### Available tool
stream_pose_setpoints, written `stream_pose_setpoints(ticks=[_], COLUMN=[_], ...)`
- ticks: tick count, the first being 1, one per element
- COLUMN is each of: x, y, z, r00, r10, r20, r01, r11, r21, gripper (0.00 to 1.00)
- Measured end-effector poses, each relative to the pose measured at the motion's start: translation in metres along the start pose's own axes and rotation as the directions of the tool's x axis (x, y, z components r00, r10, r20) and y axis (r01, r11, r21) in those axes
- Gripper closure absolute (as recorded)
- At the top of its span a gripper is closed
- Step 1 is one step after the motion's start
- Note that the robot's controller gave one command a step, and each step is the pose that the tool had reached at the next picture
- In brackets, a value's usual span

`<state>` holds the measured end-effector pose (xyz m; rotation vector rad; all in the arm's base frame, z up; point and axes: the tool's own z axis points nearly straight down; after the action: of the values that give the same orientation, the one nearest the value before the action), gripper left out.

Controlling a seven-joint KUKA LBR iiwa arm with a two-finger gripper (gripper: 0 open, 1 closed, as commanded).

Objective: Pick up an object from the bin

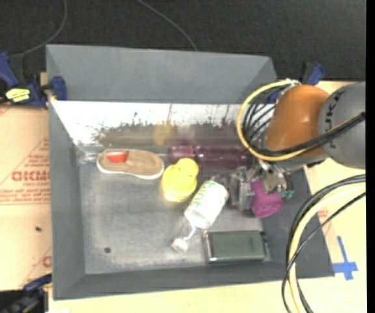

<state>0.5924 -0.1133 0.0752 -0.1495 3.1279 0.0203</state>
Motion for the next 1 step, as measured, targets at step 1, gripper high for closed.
stream_pose_setpoints(ticks=[1], x=[-0.0171], y=[-0.0015], z=[0.0038], r00=[1.0], r10=[-0.03], r20=[0.007], r01=[0.03], r11=[1.0], r21=[0.0], gripper=[1.0])
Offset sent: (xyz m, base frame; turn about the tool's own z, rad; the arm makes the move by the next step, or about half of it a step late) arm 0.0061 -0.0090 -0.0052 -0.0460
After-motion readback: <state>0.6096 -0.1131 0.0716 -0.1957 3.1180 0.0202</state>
